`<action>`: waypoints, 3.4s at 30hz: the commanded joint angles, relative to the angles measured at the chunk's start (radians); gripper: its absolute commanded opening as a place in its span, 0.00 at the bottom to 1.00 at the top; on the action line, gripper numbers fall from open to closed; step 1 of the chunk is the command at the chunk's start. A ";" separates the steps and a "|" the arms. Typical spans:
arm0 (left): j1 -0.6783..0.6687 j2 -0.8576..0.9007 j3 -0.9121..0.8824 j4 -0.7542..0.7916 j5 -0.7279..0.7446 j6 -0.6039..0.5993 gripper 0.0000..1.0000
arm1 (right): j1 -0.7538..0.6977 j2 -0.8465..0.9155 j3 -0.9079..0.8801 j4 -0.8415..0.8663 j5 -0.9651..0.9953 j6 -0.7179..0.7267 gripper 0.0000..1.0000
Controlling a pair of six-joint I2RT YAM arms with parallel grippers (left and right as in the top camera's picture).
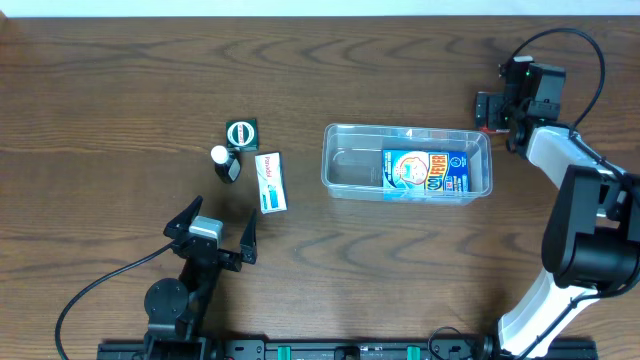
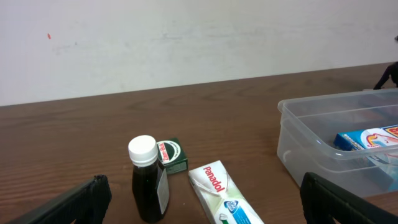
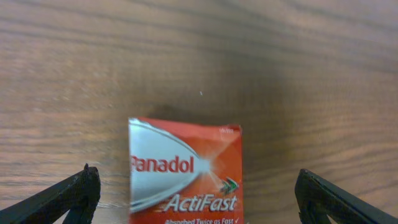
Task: Pack container
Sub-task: 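Lower the right gripper and grasp the red Panadol ActiFast box, then carry the red box over the container beside the blue box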
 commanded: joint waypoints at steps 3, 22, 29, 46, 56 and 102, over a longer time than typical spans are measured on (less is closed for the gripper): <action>0.008 -0.007 -0.015 -0.037 0.017 0.007 0.98 | 0.003 0.006 0.000 -0.015 0.021 0.037 0.95; 0.008 -0.007 -0.015 -0.037 0.017 0.007 0.98 | -0.030 0.023 0.000 -0.053 -0.051 0.072 0.94; 0.008 -0.007 -0.015 -0.037 0.017 0.007 0.98 | -0.030 0.027 0.000 -0.060 -0.051 0.071 0.85; 0.008 -0.007 -0.015 -0.037 0.017 0.007 0.98 | -0.029 0.060 0.000 -0.053 -0.050 0.063 0.77; 0.008 -0.007 -0.015 -0.037 0.017 0.007 0.98 | -0.032 0.058 0.000 -0.061 -0.039 0.047 0.71; 0.008 -0.007 -0.015 -0.037 0.017 0.007 0.98 | 0.132 -0.669 0.000 -0.640 -0.119 0.403 0.51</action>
